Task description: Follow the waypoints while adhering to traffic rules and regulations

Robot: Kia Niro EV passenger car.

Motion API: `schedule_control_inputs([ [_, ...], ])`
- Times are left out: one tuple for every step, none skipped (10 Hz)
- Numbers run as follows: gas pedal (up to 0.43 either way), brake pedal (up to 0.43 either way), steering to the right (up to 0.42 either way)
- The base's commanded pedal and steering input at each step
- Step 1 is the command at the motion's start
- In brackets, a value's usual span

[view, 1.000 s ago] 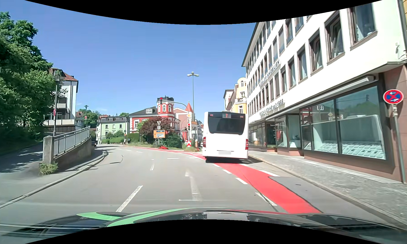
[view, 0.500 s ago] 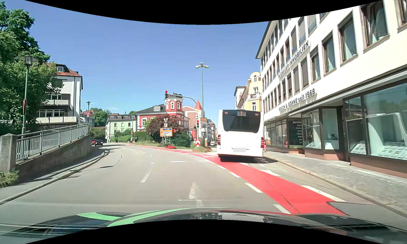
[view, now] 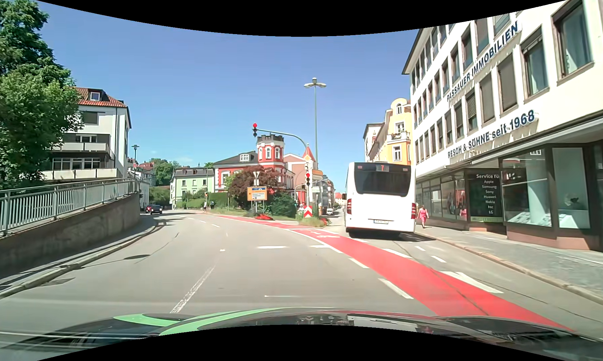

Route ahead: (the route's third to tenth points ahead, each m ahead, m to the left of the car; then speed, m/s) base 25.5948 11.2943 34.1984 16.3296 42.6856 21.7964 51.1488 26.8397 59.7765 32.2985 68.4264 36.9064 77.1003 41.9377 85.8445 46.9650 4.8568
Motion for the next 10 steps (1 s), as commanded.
schedule_control_inputs([
  [0.0, 0.226, -0.072],
  [0.0, 0.232, -0.072],
  [0.0, 0.232, -0.072],
  [0.0, 0.232, -0.072],
  [0.0, 0.232, -0.072],
  [0.0, 0.232, -0.074],
  [0.0, 0.232, -0.078],
  [0.0, 0.238, -0.082],
  [0.0, 0.232, -0.084],
  [0.0, 0.238, -0.084],
])
